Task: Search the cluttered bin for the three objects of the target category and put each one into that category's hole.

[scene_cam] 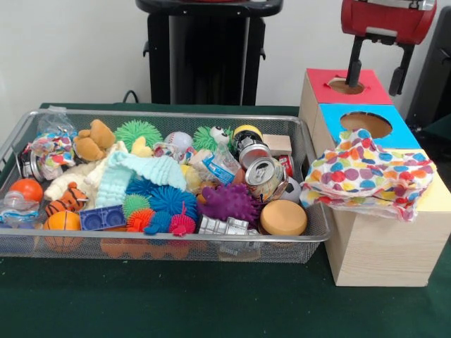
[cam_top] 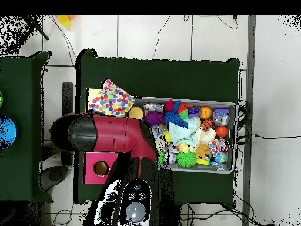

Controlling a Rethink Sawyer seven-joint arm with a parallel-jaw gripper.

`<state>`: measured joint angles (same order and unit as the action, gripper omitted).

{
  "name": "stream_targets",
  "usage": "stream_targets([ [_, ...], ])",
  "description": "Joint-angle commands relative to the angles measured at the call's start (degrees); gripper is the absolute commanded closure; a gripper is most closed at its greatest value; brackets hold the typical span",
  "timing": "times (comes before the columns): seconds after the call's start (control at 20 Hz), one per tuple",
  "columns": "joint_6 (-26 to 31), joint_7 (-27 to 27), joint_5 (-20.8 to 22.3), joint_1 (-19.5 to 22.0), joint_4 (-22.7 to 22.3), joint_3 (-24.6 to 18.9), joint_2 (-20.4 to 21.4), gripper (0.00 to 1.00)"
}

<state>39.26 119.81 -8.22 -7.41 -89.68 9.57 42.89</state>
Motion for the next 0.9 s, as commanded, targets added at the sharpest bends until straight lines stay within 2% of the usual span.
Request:
stream_targets([
  [0.05,2.0,4.7,2.5,0.6,-3.5,-1.7,-1.3,0.0],
  [0.45,0.2,7.3,1.3,0.1,-1.4,-1.6,-2.5,0.0],
  [0.8,1.2,8.0,2.2,-0.8,3.7,-0.5,-6.1,0.0],
  [0.85,0.9,8.5,1.5,-0.8,3.5,-0.4,-6.2,1.0],
  [0.9,1.1,8.3,1.5,-0.8,3.6,-0.4,-6.2,1.0],
])
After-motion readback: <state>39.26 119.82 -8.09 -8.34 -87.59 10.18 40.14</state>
